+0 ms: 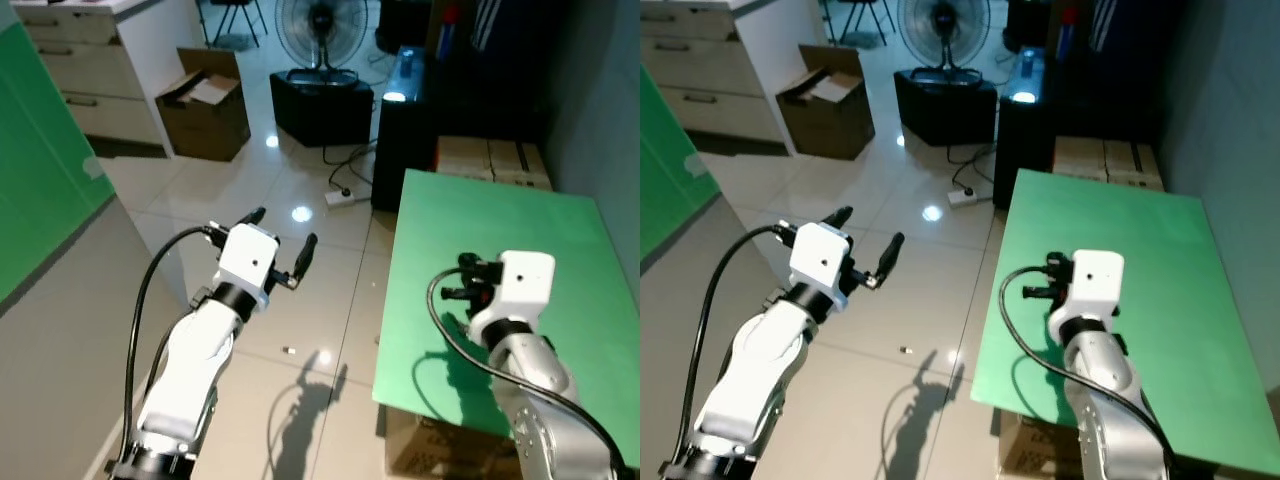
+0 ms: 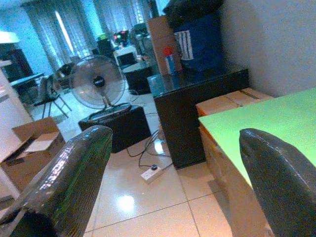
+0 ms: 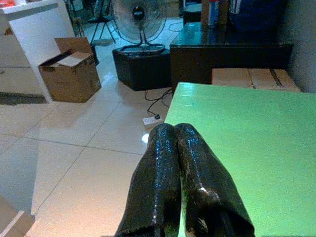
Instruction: Hang keys on a hook
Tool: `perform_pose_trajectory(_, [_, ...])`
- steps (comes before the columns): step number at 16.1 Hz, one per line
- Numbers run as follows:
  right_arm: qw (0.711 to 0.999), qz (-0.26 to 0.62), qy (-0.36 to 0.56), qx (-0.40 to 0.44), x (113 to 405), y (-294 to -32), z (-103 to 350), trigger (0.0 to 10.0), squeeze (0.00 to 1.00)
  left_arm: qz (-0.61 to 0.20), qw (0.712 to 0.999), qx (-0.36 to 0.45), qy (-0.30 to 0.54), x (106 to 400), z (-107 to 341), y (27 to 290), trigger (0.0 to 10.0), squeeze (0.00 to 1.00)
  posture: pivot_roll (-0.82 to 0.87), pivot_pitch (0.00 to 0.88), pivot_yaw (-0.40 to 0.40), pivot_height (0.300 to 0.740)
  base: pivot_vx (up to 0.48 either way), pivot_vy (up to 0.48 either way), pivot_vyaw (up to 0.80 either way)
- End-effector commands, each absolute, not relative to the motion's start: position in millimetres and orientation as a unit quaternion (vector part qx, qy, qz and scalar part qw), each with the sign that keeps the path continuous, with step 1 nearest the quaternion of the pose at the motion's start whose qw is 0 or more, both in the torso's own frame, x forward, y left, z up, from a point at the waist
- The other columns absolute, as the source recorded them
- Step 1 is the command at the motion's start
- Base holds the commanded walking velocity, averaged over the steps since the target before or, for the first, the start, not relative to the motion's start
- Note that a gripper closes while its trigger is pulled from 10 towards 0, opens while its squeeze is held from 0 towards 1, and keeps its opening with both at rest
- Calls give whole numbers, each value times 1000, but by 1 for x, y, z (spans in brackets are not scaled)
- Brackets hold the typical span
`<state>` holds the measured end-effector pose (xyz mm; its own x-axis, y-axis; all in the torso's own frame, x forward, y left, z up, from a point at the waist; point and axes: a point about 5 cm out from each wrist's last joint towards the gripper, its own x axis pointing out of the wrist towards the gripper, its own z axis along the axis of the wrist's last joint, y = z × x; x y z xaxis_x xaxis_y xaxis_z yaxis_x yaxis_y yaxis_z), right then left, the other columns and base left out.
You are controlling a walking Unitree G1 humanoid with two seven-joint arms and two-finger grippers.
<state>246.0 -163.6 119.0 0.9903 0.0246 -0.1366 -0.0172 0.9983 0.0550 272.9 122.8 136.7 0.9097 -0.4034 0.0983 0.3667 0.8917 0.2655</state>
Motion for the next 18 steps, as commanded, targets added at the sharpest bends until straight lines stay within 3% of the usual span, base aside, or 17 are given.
perform_pose_trajectory(1, [997,23,70,25,248,-158,119,10000,0,-197,969,127,-75,273,136,125,10000,0,-11,0,48,740,0,-259,0])
perform_pose_trajectory(4, [996,21,75,35,248,-157,118,10000,0,-198,969,128,-76,272,136,123,10000,0,-13,0,47,740,0,-281,0])
perform_pose_trajectory(9, [996,22,78,40,245,-157,117,10000,0,-190,973,115,-66,275,135,125,10000,0,-13,0,44,740,0,-318,-800])
perform_pose_trajectory(18, [996,18,81,44,244,-157,116,10000,0,-186,975,107,-60,279,134,129,10000,0,-18,0,54,740,0,460,-800])
